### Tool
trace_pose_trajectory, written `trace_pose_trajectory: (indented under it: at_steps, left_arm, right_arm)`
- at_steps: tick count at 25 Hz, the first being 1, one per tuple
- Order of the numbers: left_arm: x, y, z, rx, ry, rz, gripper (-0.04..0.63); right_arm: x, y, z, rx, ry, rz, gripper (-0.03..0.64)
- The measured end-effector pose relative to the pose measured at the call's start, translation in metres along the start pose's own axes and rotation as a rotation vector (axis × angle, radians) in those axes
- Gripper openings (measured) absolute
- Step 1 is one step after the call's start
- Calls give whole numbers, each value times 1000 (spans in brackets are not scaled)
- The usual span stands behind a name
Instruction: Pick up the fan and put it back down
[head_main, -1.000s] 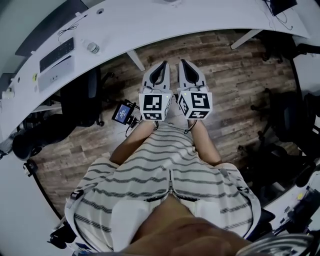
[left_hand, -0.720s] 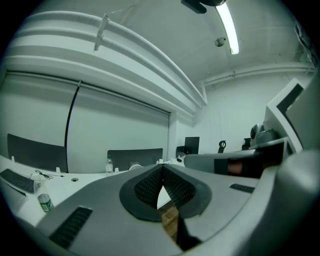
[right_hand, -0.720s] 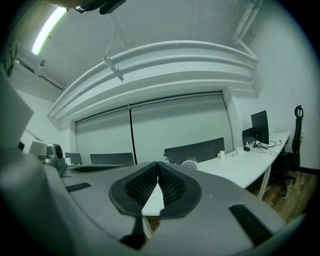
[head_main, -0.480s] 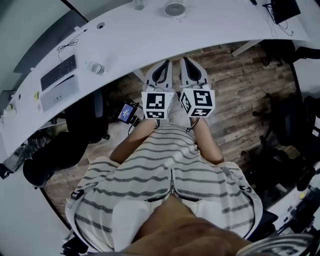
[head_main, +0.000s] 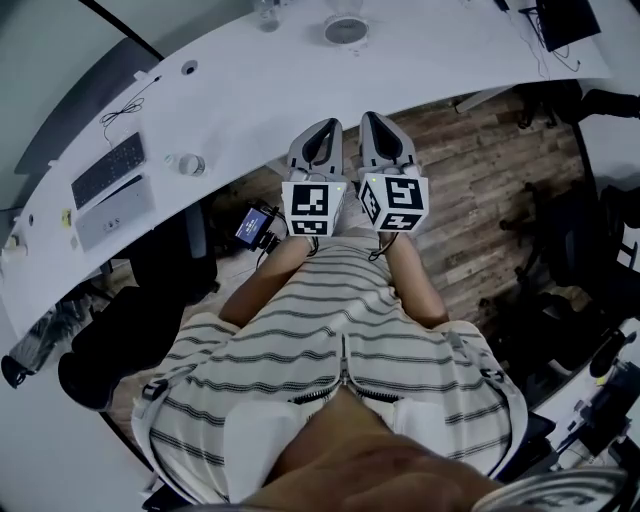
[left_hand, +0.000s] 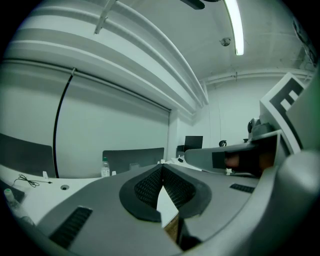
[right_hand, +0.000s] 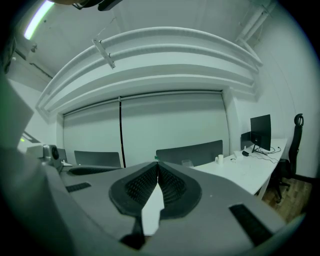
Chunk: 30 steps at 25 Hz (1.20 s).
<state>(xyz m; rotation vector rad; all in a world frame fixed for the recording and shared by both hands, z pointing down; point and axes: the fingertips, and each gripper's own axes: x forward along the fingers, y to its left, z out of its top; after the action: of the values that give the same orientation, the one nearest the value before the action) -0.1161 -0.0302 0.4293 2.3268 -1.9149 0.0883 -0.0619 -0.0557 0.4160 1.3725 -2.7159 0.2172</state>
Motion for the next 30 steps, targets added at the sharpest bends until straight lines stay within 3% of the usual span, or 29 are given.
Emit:
trace_pose_trajectory:
  at_steps: [22,30]
  left_arm:
    - [159,23,21,-5,-20,86,8]
    - [187,40,17,41,40,85,8]
  right_arm:
    - [111,-109,17,42,-4,70,12]
    - [138,-119,16,51,16,73,12]
